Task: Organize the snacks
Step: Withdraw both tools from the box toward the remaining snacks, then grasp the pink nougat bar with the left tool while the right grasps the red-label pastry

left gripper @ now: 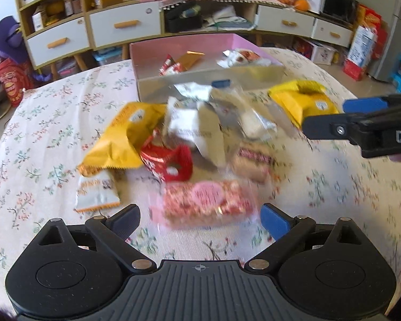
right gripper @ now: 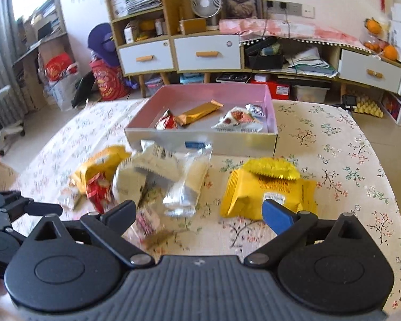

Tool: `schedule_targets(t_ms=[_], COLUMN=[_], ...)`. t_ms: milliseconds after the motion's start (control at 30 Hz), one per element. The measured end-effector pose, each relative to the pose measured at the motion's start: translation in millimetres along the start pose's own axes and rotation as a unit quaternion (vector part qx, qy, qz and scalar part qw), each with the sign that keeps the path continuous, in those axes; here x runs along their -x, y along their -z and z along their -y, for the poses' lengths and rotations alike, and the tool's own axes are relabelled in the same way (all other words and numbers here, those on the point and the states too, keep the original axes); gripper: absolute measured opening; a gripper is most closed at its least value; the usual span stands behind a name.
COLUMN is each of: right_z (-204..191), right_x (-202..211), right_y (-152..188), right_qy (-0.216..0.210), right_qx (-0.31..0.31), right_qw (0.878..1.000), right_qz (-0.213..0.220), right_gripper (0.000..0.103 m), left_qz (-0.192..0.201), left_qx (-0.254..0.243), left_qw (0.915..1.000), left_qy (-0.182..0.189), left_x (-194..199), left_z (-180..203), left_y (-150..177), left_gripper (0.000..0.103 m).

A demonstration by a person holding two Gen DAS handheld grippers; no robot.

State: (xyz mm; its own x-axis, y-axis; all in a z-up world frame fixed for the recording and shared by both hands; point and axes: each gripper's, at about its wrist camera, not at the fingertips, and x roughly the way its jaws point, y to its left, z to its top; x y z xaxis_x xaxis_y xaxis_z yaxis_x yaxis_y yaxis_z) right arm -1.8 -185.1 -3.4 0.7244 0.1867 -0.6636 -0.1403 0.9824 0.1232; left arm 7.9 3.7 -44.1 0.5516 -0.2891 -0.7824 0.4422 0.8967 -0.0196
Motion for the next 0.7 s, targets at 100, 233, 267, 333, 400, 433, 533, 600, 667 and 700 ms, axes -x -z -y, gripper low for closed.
schedule_targets(t_ms=[100,233,267,333,400,433,533,600,667,700], right_z=[-2,-6,-8,-9,-11,-12,-15,-17,-20,-21], right_x=[-3,-7,-8,-11,-12,-13,-16,-17,-18,-19], right_y=[4,8,7,7,8,9,12,15,17,18], right_qy=[-0.006,-0.008,-0.009,-0.012,-0.014,-0.016,-0.023,-0.026,-0.029,-0.03], right_qx=[0.007,0.017,0.019,0.022,0.025,0.027,0.038,0.047,0.055,0.059], right_qw=[1.0,1.0,1.0,1.0,0.999,0.999,0.999,0.998,0.998,0.997], right_qz=[-0.006,-0.012,-0.013,-0.015,-0.018,-0.019,-0.024,-0.03,-0.033,-0.034], right_gripper=[0.101,0.101,0.101,0.101,0.101,0.101,0.101,0.101,0.1,0.1], left_qz=[0.005,0.015,0.017,0.022,0.022,0.022,0.021,0.018,0.012,0.01], left_qx=[-0.007,-0.02,-0.024,-0.029,-0.033,-0.035,-0.042,-0.045,-0.046,-0.044], left_qw=[0.9999,0.9995,0.9994,0.9992,0.999,0.999,0.9988,0.9988,0.9988,0.9989], left_qy=[0.01,0.018,0.018,0.018,0.019,0.017,0.01,0.007,0.01,0.01], left_x=[0,-1,-1,-1,-1,-2,-4,-7,-10,-12], left_z=[2,7,9,10,12,12,13,12,11,10], left_y=[8,14,15,16,16,16,17,18,19,19], left_gripper=[0.098,0.1,0.101,0.101,0.101,0.101,0.102,0.102,0.102,0.102])
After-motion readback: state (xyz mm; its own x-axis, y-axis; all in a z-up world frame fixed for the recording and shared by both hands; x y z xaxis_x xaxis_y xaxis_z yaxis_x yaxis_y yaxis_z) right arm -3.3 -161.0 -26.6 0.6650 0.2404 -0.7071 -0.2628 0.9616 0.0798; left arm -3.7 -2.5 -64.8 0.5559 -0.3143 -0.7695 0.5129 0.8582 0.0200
